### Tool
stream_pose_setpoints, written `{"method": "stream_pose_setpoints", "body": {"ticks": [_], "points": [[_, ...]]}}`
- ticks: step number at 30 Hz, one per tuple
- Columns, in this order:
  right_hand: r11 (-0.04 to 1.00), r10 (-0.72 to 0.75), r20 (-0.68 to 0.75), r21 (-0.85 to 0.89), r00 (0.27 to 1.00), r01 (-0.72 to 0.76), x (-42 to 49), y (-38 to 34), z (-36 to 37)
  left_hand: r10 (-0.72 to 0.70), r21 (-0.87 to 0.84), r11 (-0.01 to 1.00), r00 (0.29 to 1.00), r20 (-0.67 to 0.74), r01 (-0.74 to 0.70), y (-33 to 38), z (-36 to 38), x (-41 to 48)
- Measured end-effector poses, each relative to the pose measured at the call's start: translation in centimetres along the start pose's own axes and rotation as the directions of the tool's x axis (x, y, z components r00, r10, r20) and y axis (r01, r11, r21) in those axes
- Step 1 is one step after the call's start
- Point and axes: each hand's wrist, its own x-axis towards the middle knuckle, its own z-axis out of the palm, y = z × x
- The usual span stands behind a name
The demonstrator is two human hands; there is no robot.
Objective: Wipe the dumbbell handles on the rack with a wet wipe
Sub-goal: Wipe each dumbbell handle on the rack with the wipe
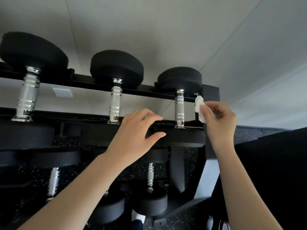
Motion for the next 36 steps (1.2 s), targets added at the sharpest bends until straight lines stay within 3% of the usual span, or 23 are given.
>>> {"method": "stream_pose_setpoints", "body": {"ticks": [4, 11, 16, 23, 28, 36], "points": [[0.999, 0.032, -0.001, 0.010, 0.999, -0.032, 2.0, 3.2, -3.3, -0.037, 0.008, 0.999, 0.998, 0.047, 0.036, 2.8, 3.7, 1.3], [0.999, 0.028, 0.138, 0.015, 0.990, -0.031, 4.1, 8.2, -3.9, -0.127, 0.233, 0.966, 0.992, 0.028, 0.117, 4.5, 8.8, 2.0], [0.998, -0.017, 0.209, 0.066, 0.978, 0.003, 5.0, 8.6, -1.3, -0.211, 0.194, 0.957, 0.977, -0.033, 0.214, 5.1, 9.7, 1.2], [0.984, -0.179, 0.252, 0.058, 0.951, 0.170, 9.1, 7.1, 4.9, -0.158, 0.241, 0.958, 0.987, -0.016, 0.157, 4.4, 9.0, 0.9], [0.984, -0.162, 0.287, 0.121, 0.944, 0.132, 9.9, 7.4, 6.4, -0.146, 0.160, 0.974, 0.986, -0.082, 0.157, 4.0, 9.5, 1.0], [0.983, -0.182, 0.586, 0.078, 0.790, 0.169, 8.8, 7.2, 4.1, -0.156, 0.042, 0.986, 0.981, -0.111, 0.162, 3.3, 9.7, 1.4]]}}
